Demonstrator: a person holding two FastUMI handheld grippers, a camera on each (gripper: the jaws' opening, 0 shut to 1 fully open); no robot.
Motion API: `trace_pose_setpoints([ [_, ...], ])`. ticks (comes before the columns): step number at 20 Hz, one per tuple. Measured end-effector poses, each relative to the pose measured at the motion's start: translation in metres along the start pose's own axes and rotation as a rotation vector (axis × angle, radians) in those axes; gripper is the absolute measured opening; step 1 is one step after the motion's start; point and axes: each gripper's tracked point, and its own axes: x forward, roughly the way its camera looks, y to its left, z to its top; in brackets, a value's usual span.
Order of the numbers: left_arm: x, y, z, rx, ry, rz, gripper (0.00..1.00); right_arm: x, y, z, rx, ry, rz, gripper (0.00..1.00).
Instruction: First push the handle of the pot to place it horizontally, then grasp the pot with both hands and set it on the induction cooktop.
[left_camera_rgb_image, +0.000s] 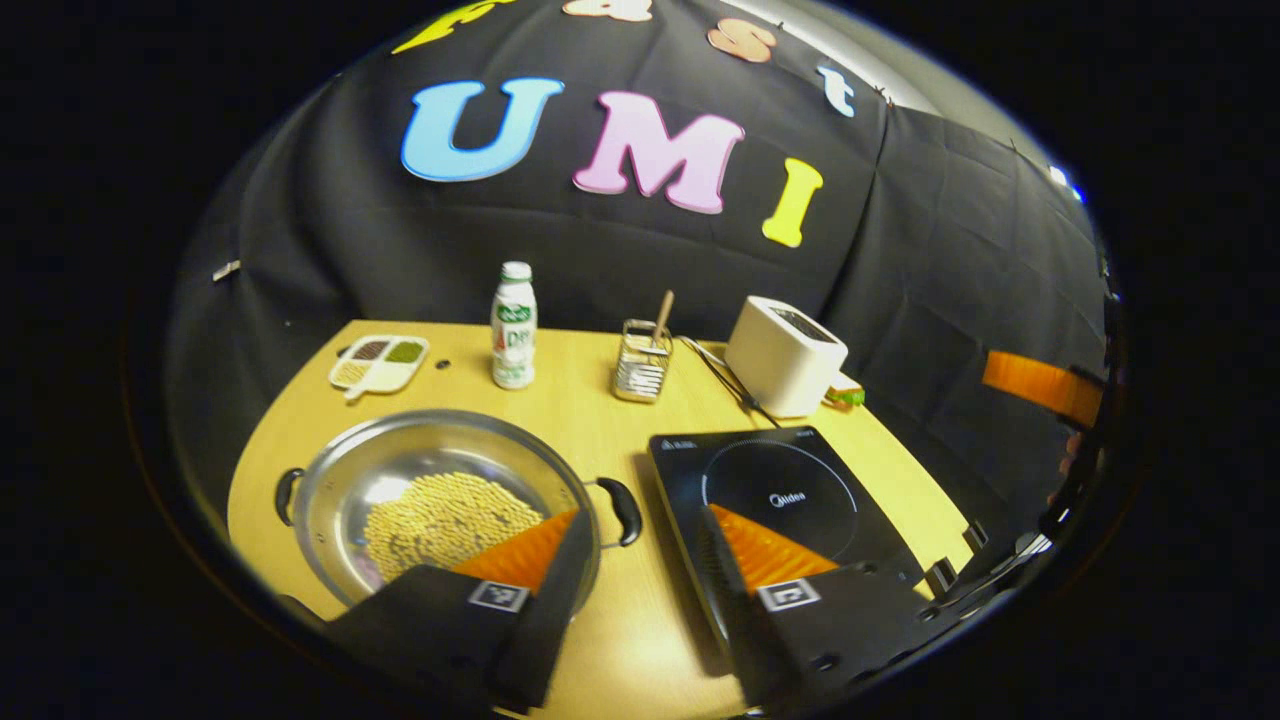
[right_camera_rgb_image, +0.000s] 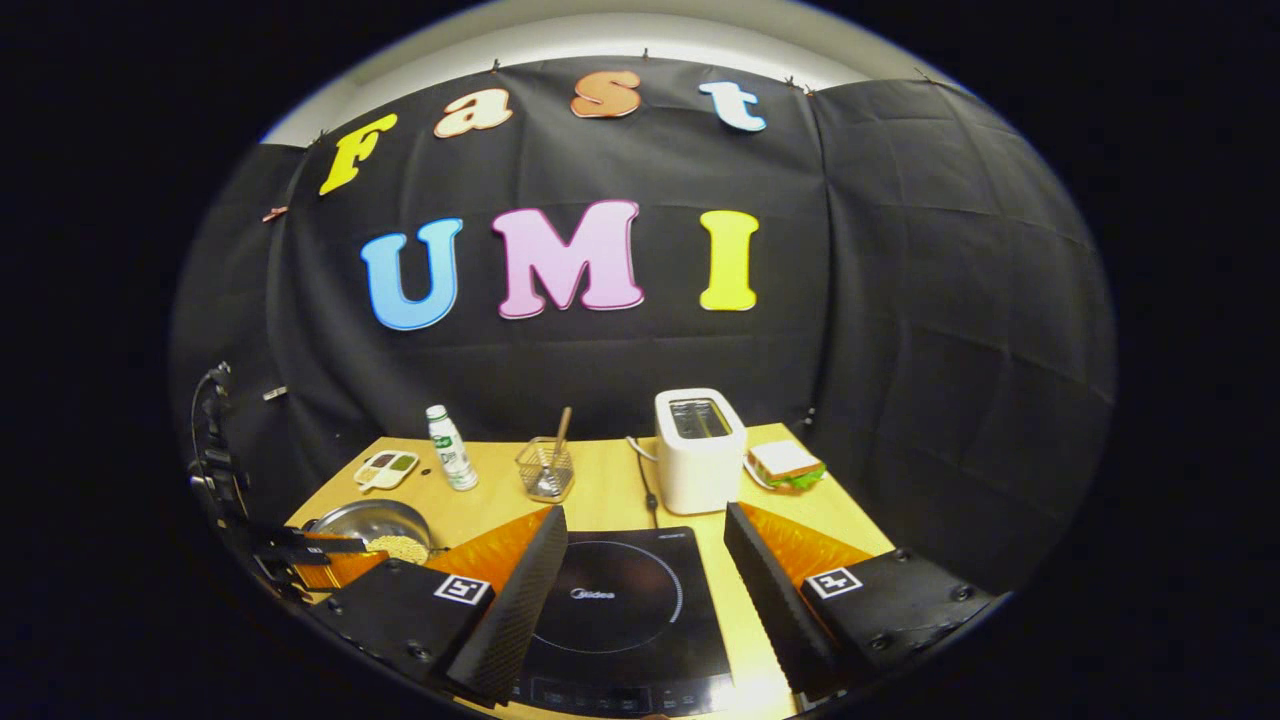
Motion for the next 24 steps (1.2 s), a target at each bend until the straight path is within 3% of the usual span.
trace_pose_setpoints([
  [1, -0.023, 0.018, 0.006, 0.009, -0.03, 0.035, 0.95, 0.006, 0.015, -0.003, -0.008, 0.015, 0.032, 0.98],
  [2, -0.021, 0.033, 0.01, 0.017, -0.053, 0.068, 0.96, 0.013, 0.029, -0.009, -0.029, 0.036, 0.057, 0.98],
  [8, -0.055, 0.132, 0.009, -0.026, -0.052, 0.21, 0.95, 0.032, 0.131, -0.032, -0.114, 0.166, 0.274, 0.98],
  [14, -0.068, 0.221, 0.003, -0.012, -0.031, 0.293, 0.95, 0.048, 0.213, -0.077, -0.138, 0.328, 0.397, 0.99],
  [18, -0.055, 0.256, -0.011, -0.045, 0.005, 0.287, 0.95, 0.063, 0.244, -0.112, -0.173, 0.389, 0.426, 0.99],
  [24, -0.026, 0.293, -0.041, -0.103, 0.058, 0.258, 0.95, 0.096, 0.252, -0.161, -0.15, 0.463, 0.369, 0.99],
])
